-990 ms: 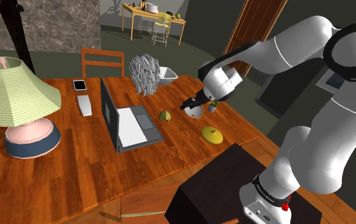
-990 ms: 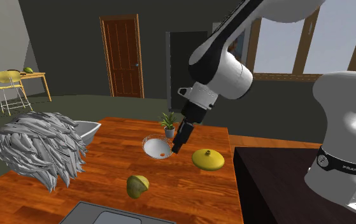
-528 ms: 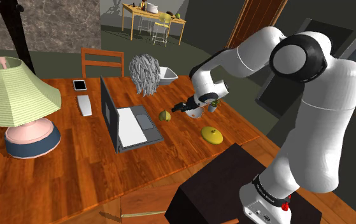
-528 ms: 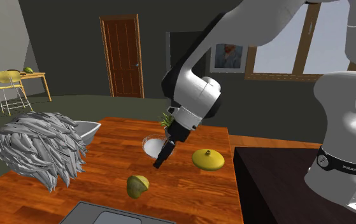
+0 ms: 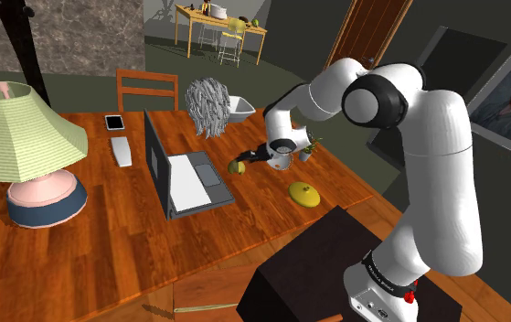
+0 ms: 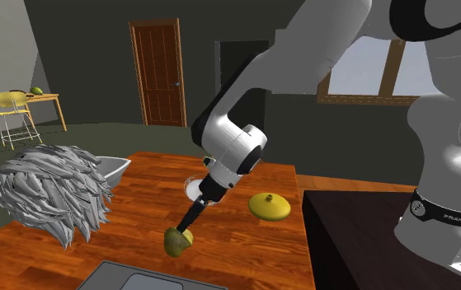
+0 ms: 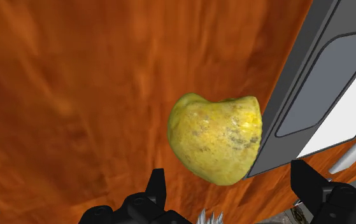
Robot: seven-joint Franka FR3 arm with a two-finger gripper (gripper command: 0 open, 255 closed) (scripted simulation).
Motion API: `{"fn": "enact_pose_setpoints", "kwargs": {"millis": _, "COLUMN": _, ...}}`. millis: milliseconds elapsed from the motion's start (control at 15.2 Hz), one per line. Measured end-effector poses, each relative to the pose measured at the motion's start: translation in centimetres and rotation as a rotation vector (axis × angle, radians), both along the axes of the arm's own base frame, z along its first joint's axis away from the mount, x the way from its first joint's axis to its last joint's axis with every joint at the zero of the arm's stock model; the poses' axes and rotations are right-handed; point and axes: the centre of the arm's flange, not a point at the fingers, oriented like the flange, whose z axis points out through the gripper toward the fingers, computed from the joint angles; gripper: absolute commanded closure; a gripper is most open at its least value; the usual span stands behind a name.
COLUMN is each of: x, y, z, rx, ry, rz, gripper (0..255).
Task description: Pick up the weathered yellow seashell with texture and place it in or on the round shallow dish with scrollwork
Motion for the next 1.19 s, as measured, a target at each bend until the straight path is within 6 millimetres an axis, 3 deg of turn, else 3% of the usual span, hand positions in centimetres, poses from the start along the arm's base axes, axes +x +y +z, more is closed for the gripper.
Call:
{"fn": "enact_pose_setpoints", "kwargs": {"millis": 330, "x": 1.7, "y": 0.6, "z": -2.0, "rx": 0.001, "ry": -0.002, "rz": -0.001, "gripper": 0}}
{"fn": "enact_pose_setpoints", "kwargs": {"millis": 726, "x": 1.9, "y": 0.8, "z": -2.3, "rx": 0.001, "ry": -0.002, "rz": -0.001, "gripper": 0}}
{"fn": "enact_pose_setpoints", "kwargs": {"millis": 792, "x": 1.9, "y": 0.8, "z": -2.3, "rx": 0.001, "ry": -0.002, "rz": -0.001, "gripper": 255}}
{"fn": "enact_pose_setpoints", "kwargs": {"millis": 1188, "x": 1.9, "y": 0.8, "z": -2.3, "rx": 0.001, "ry": -0.002, "rz": -0.001, "gripper": 255}}
